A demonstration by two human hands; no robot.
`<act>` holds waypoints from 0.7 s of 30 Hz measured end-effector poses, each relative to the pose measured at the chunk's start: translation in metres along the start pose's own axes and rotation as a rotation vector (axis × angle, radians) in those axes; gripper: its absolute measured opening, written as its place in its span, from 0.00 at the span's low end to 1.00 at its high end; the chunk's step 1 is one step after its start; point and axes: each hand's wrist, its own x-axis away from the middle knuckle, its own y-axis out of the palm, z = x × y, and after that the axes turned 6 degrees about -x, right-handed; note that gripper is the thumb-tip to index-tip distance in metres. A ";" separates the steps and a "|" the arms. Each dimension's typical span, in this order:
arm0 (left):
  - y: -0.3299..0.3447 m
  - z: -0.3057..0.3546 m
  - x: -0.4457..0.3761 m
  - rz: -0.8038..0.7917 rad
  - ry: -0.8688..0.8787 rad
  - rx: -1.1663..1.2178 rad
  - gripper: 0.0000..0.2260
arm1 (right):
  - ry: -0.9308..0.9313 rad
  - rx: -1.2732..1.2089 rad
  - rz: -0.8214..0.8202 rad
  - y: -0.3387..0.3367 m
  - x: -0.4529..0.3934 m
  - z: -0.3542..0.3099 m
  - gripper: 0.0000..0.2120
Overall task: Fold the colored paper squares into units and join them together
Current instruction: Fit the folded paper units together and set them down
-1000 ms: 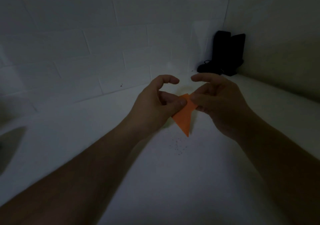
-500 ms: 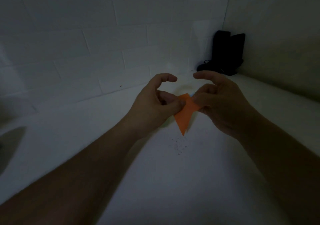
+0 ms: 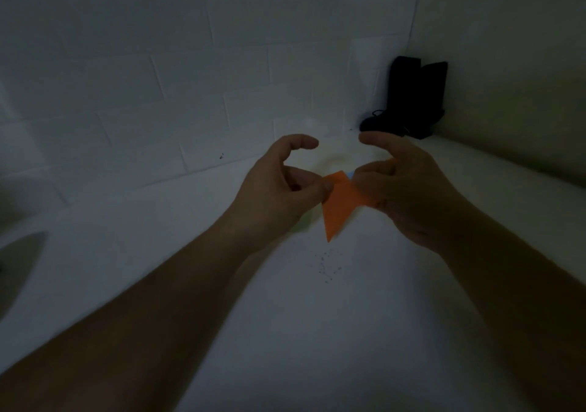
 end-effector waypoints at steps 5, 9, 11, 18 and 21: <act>-0.001 -0.001 0.000 -0.045 0.004 0.013 0.21 | -0.024 0.127 -0.047 0.006 0.005 -0.001 0.26; 0.001 0.000 -0.002 -0.012 -0.042 0.172 0.10 | -0.009 -0.040 0.068 0.001 0.001 -0.004 0.22; 0.001 0.003 -0.002 -0.050 -0.089 0.278 0.09 | 0.011 -0.106 0.069 -0.002 0.001 -0.006 0.20; 0.001 0.011 0.002 -0.271 -0.263 0.465 0.13 | -0.096 -0.138 -0.061 0.000 0.006 -0.007 0.13; -0.002 0.010 0.001 -0.338 -0.276 0.559 0.20 | -0.105 -0.176 -0.096 -0.001 0.006 -0.007 0.17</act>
